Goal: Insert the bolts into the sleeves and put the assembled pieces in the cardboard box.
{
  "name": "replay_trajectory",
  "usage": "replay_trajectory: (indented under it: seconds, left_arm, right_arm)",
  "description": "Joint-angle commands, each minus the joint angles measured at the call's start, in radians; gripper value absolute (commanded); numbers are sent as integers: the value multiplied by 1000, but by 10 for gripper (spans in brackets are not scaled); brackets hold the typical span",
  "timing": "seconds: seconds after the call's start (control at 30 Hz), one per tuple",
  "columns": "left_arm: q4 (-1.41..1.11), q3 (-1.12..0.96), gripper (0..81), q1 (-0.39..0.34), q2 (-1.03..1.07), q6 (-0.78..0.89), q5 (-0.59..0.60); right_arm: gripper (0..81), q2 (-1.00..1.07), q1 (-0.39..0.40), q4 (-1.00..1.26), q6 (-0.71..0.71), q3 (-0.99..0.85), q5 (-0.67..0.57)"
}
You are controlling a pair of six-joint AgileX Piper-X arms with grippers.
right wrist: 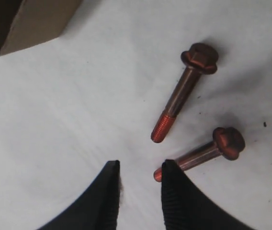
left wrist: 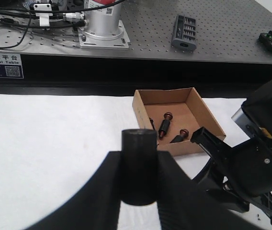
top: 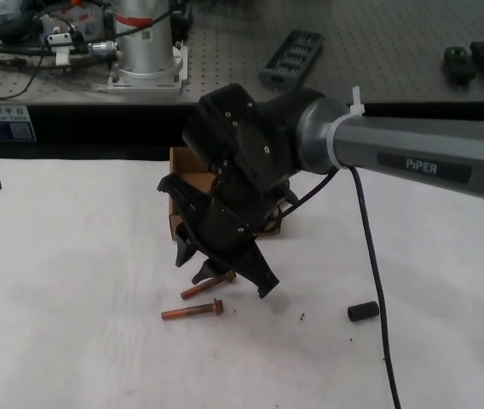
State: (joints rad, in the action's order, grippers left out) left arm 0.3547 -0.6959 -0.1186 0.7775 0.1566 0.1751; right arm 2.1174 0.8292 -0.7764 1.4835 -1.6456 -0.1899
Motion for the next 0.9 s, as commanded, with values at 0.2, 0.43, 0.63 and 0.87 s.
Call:
replay_trajectory:
  seconds: [0.2, 0.43, 0.63, 0.87]
  left_arm:
    - [-13, -1, 56, 3, -9, -10, -13]
    - [-13, -1, 56, 3, -9, -10, -13]
    - [-13, -1, 56, 3, -9, -10, -13]
    - [-13, -1, 56, 3, -9, -10, -13]
  right_arm:
    - [232, -22, 5, 4, 37, -11, -6]
    - [261, -22, 37, 7, 67, -11, 55]
    - [347, -22, 40, 28, 71, -11, 91]
    - [262, -2, 14, 48, 80, -11, 40]
